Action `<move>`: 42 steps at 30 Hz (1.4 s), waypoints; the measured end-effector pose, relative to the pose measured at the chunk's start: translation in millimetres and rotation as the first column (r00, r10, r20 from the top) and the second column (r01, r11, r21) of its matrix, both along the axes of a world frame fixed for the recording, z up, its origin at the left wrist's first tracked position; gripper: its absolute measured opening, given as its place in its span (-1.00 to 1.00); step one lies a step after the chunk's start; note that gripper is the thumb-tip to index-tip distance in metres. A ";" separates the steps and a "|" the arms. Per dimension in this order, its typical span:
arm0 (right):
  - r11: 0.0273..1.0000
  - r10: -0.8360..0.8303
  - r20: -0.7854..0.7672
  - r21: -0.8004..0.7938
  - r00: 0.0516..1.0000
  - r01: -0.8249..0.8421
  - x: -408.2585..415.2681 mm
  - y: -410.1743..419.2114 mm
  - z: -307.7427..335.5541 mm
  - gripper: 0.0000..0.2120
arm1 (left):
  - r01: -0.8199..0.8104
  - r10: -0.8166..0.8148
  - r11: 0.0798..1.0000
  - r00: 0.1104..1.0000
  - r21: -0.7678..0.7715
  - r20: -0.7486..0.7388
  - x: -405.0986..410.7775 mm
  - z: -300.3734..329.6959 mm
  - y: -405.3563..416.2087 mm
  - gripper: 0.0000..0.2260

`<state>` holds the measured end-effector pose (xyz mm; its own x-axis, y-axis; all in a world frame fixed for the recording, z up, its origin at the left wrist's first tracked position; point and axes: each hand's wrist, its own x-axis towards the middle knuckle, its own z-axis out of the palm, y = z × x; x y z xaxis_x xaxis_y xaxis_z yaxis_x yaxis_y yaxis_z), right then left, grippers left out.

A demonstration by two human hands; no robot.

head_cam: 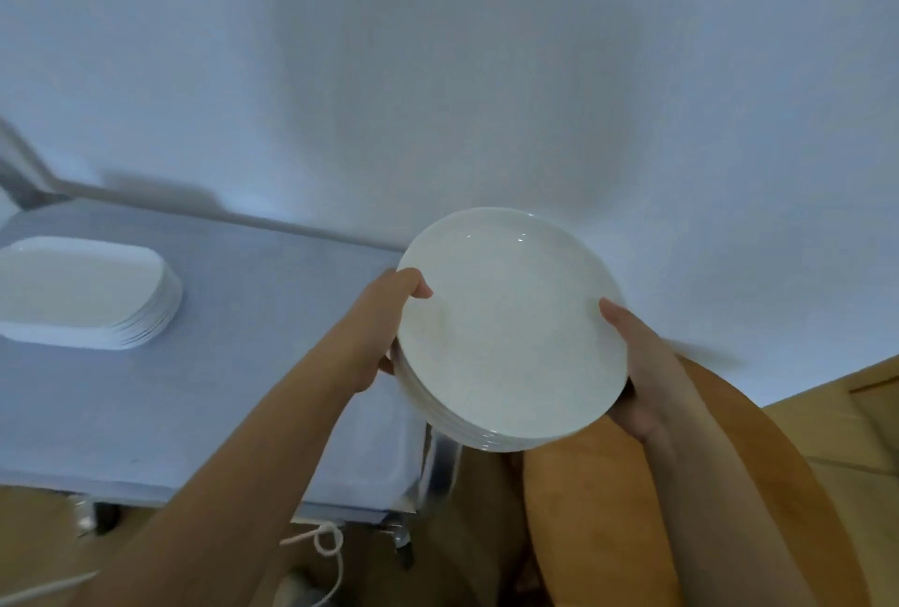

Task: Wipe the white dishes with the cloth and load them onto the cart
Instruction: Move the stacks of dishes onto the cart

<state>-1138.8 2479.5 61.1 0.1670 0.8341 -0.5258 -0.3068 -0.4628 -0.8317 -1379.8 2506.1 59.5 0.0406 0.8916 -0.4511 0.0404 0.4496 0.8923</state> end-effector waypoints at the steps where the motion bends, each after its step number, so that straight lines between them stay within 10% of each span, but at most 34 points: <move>1: 1.000 0.012 -0.009 0.003 1.000 -0.012 -20.0 4.6 0.9 -0.77 | -0.009 0.009 1.000 1.000 0.004 -0.010 -20.2 2.5 3.0 -0.91; 14: 0.982 0.130 -0.112 -0.123 0.985 -0.143 -209.6 63.8 -61.9 -0.64 | -0.236 0.233 0.966 0.971 -0.101 -0.043 -197.8 -49.0 23.0 -0.94; 42: 0.953 0.126 -0.075 -0.267 0.989 -0.142 -255.7 117.0 -142.5 -0.79 | -0.244 0.262 0.931 0.965 -0.270 0.031 -239.0 -138.9 67.1 -0.81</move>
<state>-1394.5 2596.4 -81.4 0.0268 0.6719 -0.7402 -0.2695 -0.7082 -0.6526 -1618.8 2573.3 -79.4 -0.1337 0.7268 -0.6737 -0.1596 0.6551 0.7385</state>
